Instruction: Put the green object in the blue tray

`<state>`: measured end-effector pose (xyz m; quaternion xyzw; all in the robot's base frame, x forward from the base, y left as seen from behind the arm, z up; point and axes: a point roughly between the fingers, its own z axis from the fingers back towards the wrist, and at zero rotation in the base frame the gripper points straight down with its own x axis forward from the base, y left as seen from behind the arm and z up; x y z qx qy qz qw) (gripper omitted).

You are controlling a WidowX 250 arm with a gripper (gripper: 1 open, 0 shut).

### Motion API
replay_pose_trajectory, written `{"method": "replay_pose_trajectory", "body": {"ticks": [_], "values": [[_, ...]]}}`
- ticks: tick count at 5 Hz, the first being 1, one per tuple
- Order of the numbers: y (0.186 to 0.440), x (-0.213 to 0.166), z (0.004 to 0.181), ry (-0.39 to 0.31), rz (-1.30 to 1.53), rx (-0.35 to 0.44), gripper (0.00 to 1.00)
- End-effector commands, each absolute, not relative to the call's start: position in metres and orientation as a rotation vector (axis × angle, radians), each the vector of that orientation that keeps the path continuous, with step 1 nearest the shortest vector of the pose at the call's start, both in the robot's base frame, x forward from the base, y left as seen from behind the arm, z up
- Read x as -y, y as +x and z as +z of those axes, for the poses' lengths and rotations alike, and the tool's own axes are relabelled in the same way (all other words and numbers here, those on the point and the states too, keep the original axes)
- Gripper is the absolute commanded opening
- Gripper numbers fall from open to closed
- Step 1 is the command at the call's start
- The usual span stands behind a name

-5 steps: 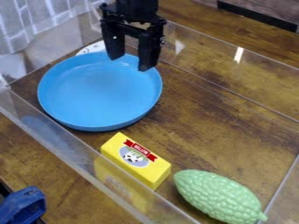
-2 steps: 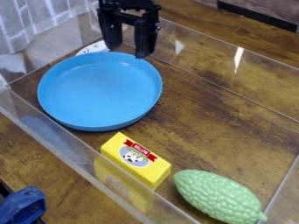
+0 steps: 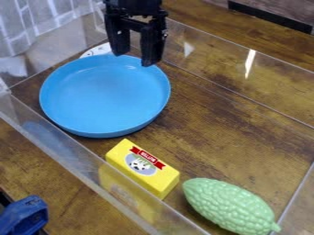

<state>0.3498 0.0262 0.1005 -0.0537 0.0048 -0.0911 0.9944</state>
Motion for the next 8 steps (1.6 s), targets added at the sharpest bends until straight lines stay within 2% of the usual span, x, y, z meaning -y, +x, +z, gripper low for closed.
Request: {"method": "replay_pose_trajectory", "body": {"ticks": [1, 3, 6, 8], "values": [[0.357, -0.022, 0.113, -0.106, -0.222, 0.036, 1.0], [0.356, -0.006, 0.1, -0.125, -0.385, 0.002, 1.0], [0.337, 0.04, 0.088, -0.148, -0.798, -0.028, 1.0], [0.321, 0.08, 0.082, -0.129, -1.071, -0.044, 1.0]]}}
